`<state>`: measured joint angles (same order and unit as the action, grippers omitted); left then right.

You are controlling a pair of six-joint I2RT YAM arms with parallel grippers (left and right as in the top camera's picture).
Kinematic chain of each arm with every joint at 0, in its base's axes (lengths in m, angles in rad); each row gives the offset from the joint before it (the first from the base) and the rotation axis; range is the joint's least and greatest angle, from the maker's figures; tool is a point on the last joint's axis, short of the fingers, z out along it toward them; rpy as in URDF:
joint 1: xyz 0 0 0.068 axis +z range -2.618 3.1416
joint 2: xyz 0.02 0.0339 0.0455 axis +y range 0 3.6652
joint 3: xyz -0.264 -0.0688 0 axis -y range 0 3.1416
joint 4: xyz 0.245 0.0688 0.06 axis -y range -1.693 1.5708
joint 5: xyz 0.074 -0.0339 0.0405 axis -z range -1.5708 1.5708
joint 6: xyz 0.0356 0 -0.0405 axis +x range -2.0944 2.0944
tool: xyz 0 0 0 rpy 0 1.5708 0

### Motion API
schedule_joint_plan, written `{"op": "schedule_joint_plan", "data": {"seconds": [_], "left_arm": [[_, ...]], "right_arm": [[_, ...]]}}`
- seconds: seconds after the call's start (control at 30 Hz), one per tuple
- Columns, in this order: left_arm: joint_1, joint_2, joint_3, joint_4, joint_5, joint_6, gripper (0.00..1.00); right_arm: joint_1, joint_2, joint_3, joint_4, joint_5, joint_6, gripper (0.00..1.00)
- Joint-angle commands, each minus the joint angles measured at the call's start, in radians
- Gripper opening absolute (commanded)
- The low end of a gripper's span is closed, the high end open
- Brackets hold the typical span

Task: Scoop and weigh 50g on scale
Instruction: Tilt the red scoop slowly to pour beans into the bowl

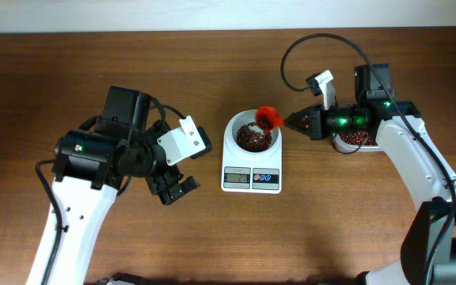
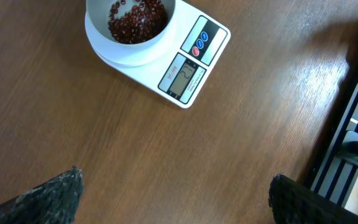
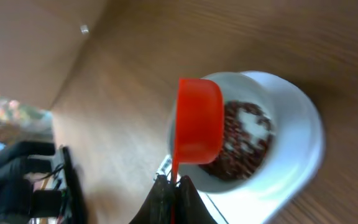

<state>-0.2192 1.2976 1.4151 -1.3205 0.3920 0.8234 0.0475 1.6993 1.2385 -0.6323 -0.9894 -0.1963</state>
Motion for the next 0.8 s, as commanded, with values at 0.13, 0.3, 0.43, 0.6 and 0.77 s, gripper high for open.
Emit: {"op": "schedule_joint_plan", "data": {"seconds": [0.13, 0.3, 0.43, 0.6, 0.77], "left_arm": [[0.004, -0.017, -0.007, -0.001, 0.004, 0.008, 0.99], [0.004, -0.017, -0.007, -0.001, 0.004, 0.008, 0.99], [0.004, -0.017, -0.007, -0.001, 0.004, 0.008, 0.99], [0.004, -0.017, -0.007, -0.001, 0.004, 0.008, 0.99], [0.004, -0.017, -0.007, -0.001, 0.004, 0.008, 0.99]], "right_arm": [[0.006, 0.003, -0.005, 0.001, 0.176, 0.149, 0.04], [0.006, 0.003, -0.005, 0.018, 0.124, 0.147, 0.04], [0.005, 0.003, -0.005, 0.025, -0.039, 0.002, 0.04], [0.010, 0.003, -0.005, -0.016, 0.134, 0.100, 0.04], [0.011, 0.002, -0.005, -0.012, 0.105, 0.099, 0.04]]}}
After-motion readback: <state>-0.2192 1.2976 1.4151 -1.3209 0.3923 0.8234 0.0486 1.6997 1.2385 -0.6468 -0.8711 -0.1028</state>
